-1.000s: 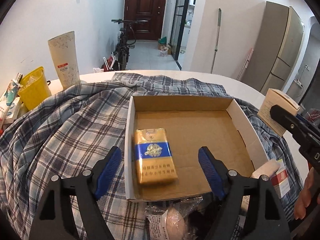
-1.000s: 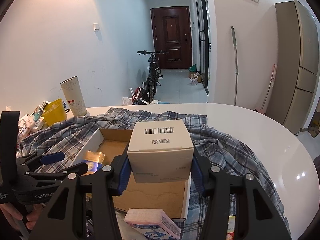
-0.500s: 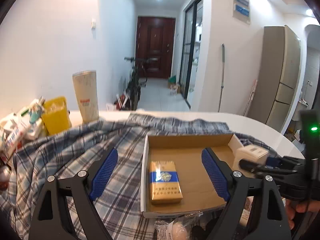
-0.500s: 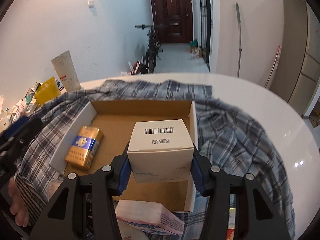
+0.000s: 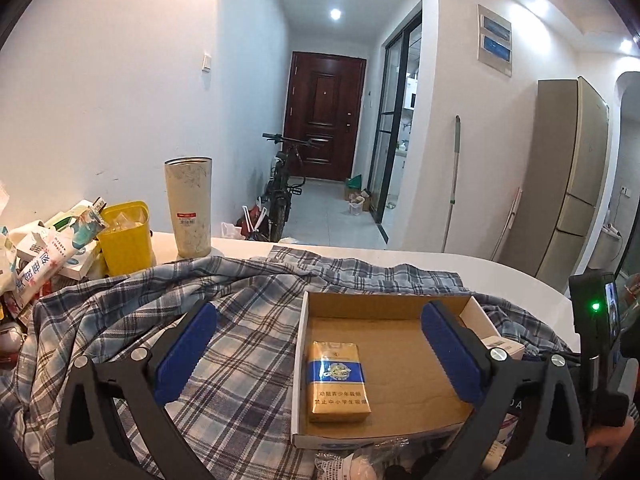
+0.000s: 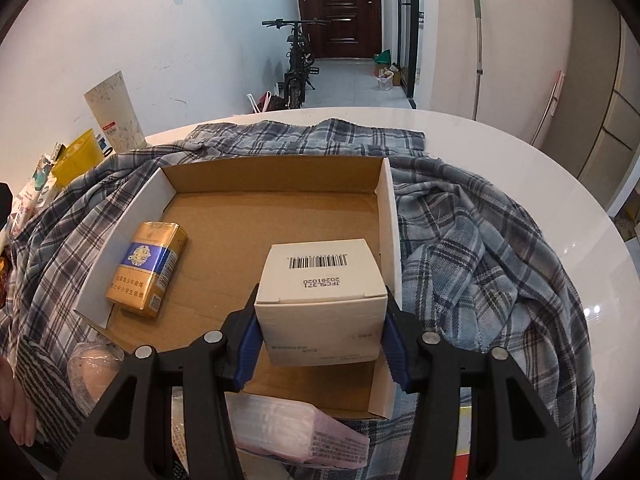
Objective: Organize objects
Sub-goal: 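Lower the white barcode box into the cardboard box and open the right gripper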
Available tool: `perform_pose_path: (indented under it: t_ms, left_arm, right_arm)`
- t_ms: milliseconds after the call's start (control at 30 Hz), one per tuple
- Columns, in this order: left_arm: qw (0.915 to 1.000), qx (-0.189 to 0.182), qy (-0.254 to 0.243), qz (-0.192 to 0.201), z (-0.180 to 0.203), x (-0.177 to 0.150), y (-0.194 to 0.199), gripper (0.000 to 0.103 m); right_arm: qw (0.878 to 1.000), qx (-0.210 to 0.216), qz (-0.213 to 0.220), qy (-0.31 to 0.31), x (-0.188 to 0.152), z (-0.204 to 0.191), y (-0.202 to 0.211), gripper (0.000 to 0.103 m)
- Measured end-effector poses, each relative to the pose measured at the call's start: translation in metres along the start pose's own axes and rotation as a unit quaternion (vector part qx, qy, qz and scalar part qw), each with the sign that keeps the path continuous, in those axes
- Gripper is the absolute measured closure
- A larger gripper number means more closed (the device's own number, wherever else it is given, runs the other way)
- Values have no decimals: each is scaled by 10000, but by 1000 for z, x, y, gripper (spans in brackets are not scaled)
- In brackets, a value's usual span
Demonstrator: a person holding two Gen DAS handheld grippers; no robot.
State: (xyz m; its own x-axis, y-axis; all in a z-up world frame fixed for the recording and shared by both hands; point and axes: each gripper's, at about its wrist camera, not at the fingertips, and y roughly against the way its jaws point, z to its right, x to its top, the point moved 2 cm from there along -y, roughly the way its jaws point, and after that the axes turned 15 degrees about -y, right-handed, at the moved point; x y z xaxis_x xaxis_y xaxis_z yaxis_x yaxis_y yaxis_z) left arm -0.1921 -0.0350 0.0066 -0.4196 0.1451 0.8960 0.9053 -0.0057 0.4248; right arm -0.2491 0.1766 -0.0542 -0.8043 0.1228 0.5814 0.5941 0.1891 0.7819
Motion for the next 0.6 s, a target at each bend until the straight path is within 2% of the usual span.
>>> perform_pose_path:
  t_ms: [100, 233, 367, 600]
  left_arm:
    - [10000, -28, -6, -58, 1, -1, -1, 0]
    - [9999, -133, -42, 12, 3, 2, 3, 0]
    - [9999, 0, -102, 132, 4, 9, 14, 0]
    - [9994, -54, -270, 219, 7, 32, 46, 0]
  right_arm:
    - [10000, 75, 40, -7, 1, 0, 1, 51]
    - [9995, 240, 180, -49, 4, 0, 10, 39]
    - [9987, 248, 438, -86, 8, 2, 27, 39]
    - [9932, 524, 1019, -202, 14, 4, 83, 36]
